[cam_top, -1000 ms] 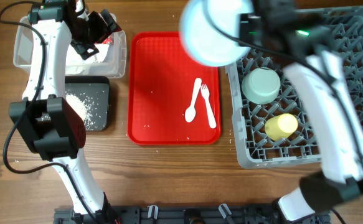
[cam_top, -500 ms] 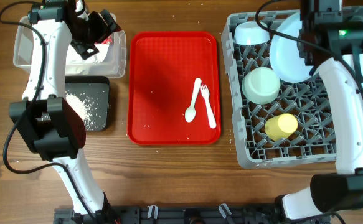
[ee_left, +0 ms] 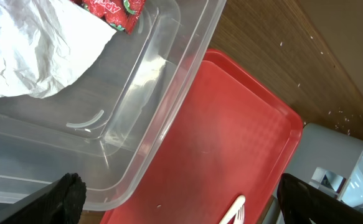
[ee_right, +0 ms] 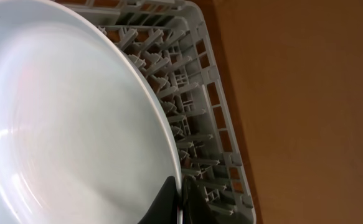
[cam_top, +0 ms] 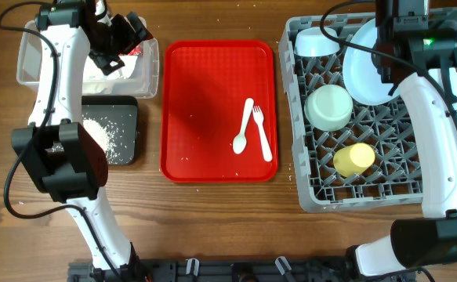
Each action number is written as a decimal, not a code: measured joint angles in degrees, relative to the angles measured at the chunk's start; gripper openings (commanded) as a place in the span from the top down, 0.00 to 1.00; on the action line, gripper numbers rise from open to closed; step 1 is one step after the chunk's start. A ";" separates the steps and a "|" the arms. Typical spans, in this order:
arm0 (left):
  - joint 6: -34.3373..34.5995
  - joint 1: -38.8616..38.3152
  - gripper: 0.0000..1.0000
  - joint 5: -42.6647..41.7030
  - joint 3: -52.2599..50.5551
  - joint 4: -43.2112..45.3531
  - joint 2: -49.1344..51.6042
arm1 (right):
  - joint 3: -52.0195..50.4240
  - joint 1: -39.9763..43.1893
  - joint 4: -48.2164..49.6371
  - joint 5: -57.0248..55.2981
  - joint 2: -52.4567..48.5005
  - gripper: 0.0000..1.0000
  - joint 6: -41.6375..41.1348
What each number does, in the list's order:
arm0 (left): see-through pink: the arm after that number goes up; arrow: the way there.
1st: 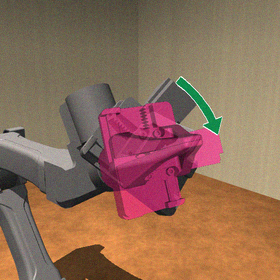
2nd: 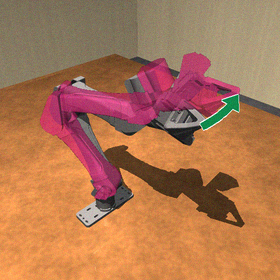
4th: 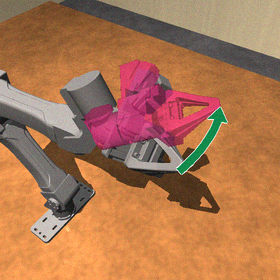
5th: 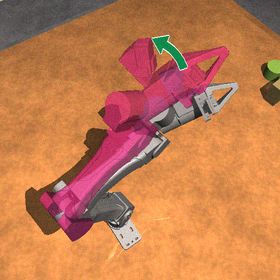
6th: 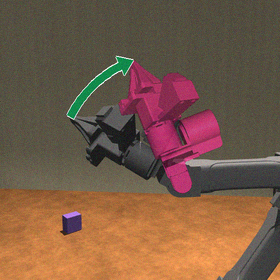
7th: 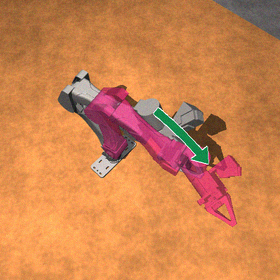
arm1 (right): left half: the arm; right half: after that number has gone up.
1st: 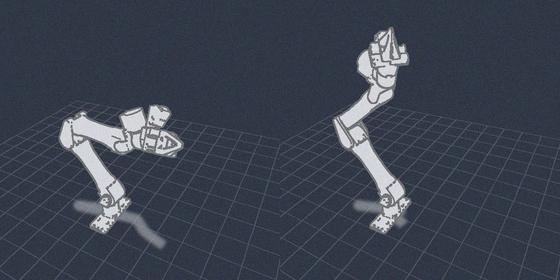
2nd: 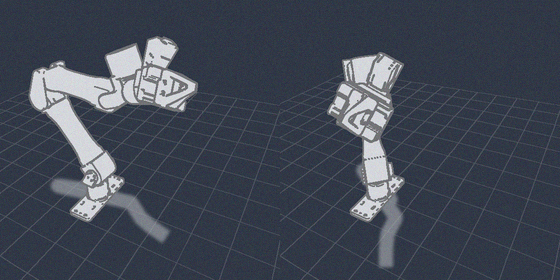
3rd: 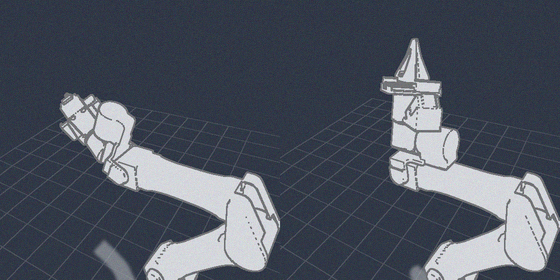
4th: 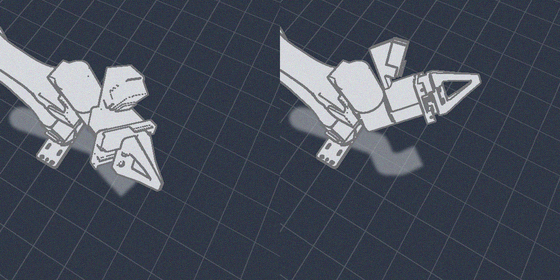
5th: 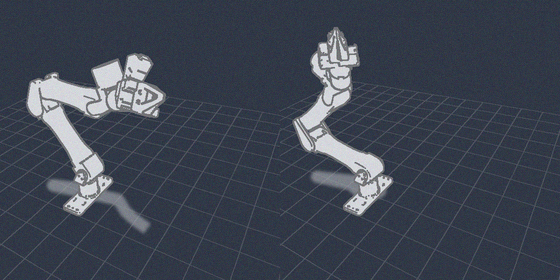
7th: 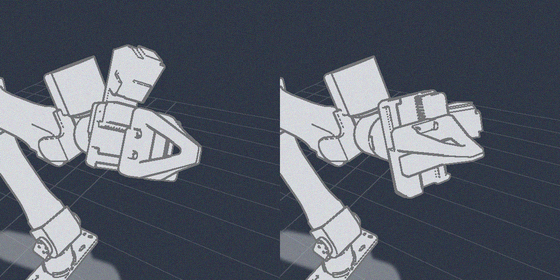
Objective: Sort waste into correct bins and load items into the dishwasher rack
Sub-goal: 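Lift the blue plate and stand it upright in the rack's back, then reach the right gripper to the white fork on the red tray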
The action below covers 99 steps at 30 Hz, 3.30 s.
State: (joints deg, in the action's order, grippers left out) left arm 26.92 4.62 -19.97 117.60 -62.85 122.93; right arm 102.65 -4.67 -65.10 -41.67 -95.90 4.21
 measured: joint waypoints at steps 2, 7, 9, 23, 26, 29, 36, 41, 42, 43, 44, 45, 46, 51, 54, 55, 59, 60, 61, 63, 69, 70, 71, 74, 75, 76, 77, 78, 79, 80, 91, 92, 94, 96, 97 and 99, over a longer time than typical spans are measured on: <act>0.00 0.00 0.00 0.02 0.00 0.00 0.00 | 0.00 0.00 1.18 -0.02 0.00 0.96 0.37; 0.00 0.00 0.00 0.02 0.00 -0.09 0.00 | -0.31 1.49 12.44 -1.29 -0.04 0.96 14.62; 0.00 0.00 0.00 0.02 0.00 0.00 0.00 | -0.33 2.25 17.00 -2.58 -0.17 0.96 20.22; 0.00 0.00 0.00 0.00 0.00 -0.09 0.00 | -0.31 6.08 15.21 1.42 -12.11 0.94 25.68; 0.00 0.00 0.00 0.02 0.02 -0.09 0.00 | -0.31 5.57 13.35 6.36 -12.11 0.23 25.73; 0.00 0.00 0.00 0.00 0.02 -0.09 0.00 | -0.31 5.57 13.53 11.21 -12.11 0.00 22.27; 0.00 0.00 0.00 0.02 0.00 -0.07 0.00 | -0.13 5.81 14.29 16.26 -2.73 0.00 12.94; 0.00 0.00 0.00 0.02 0.00 -0.11 0.00 | 1.64 6.34 11.69 40.33 19.96 0.00 6.01; 0.00 0.00 0.00 0.00 0.00 -0.11 0.00 | 1.75 6.29 11.65 46.86 21.14 0.00 4.66; 0.00 0.00 0.00 0.02 0.00 -0.11 0.00 | 1.75 6.29 11.45 52.43 21.46 0.00 3.23; 0.00 0.00 0.00 0.02 0.00 -0.09 0.00 | 1.75 6.27 11.39 59.56 21.11 0.00 1.70; 0.00 0.00 0.00 0.00 0.00 -0.09 0.00 | 1.75 6.27 11.32 63.63 20.61 0.00 0.98; 0.00 0.00 0.00 0.00 0.00 -0.09 0.00 | 1.75 6.27 11.08 70.71 19.23 0.00 0.04; 0.00 0.00 0.00 0.00 0.00 -0.11 0.00 | 1.73 1.01 9.18 77.11 10.21 0.08 -7.48; 0.00 0.00 0.00 0.02 0.00 -0.11 0.00 | 1.73 -8.13 8.61 72.32 6.47 0.09 -9.31; 0.00 0.00 0.00 0.00 0.00 -0.09 0.00 | 1.73 -11.34 8.26 69.00 5.09 0.09 -10.27; 0.00 0.00 0.00 0.02 0.00 -0.11 0.00 | 1.73 -17.05 4.70 59.76 3.93 0.13 -11.80; 0.00 0.00 0.00 0.00 0.00 -0.09 0.00 | 1.73 -17.94 3.52 57.99 3.72 0.13 -12.11; 0.00 0.00 0.00 0.02 0.00 -0.09 0.00 | 1.73 -18.64 2.89 56.63 3.39 0.14 -12.35; 0.00 0.00 0.00 0.02 0.02 -0.11 0.00 | 0.11 -20.96 1.57 52.68 0.92 0.17 -13.42; 0.00 0.00 0.00 0.02 0.02 -0.11 0.00 | -5.81 -22.40 0.24 48.19 -9.22 0.40 -14.88; 0.00 0.00 0.00 0.02 0.02 -0.11 0.00 | -5.88 -22.40 0.22 47.95 -10.69 0.42 -14.84; 0.00 0.00 0.00 0.00 0.00 -0.11 0.00 | -5.88 -22.43 0.42 47.82 -13.22 0.43 -14.99; 0.00 0.00 0.00 0.02 0.00 -0.13 0.00 | -5.97 -22.49 1.44 46.66 -20.98 0.48 -14.82; 0.00 0.00 0.00 0.02 0.00 -0.11 0.00 | -5.99 -22.58 1.75 45.83 -22.23 0.49 -14.86; 0.00 0.00 0.00 0.02 0.00 -0.13 0.00 | -5.99 -22.58 2.25 44.87 -23.91 0.50 -14.86; 0.00 0.00 0.00 0.00 0.00 -0.13 0.00 | -5.99 -22.58 2.99 44.33 -25.11 0.52 -14.86; 0.00 0.00 0.00 0.00 0.00 -0.11 0.00 | -6.10 -22.58 4.28 44.00 -25.86 0.53 -14.86; 0.00 0.00 0.00 0.00 0.00 -0.11 0.00 | -6.23 -22.58 5.18 43.71 -26.27 0.53 -14.86; 0.00 0.00 0.00 0.02 0.00 -0.13 0.00 | -6.27 -22.58 5.95 43.15 -26.60 0.53 -14.86; 0.00 0.00 0.00 0.02 0.00 -0.11 0.00 | -9.99 -22.58 12.76 41.18 -26.97 0.55 -14.27; 0.00 0.00 0.00 0.02 0.02 -0.11 0.00 | -11.61 -22.58 14.32 41.16 -27.02 0.55 -14.21; 0.00 0.00 0.00 0.02 0.00 -0.11 0.00 | -13.75 -22.58 16.61 41.16 -27.23 0.57 -14.19; 0.00 0.00 0.00 0.00 0.02 -0.11 0.00 | -14.14 -22.58 18.51 40.57 -27.28 0.62 -13.90; 0.00 0.00 0.00 0.02 0.00 -0.11 0.00 | -14.19 -22.58 19.37 40.46 -27.28 0.64 -13.75; 0.00 0.00 0.00 0.02 0.00 -0.11 0.00 | -14.25 -22.58 20.02 40.30 -27.28 0.74 -13.40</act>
State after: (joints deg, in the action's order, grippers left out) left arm 26.92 4.62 -19.94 117.60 -62.96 122.93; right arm 88.40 -27.24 -45.08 -1.37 -123.17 -9.19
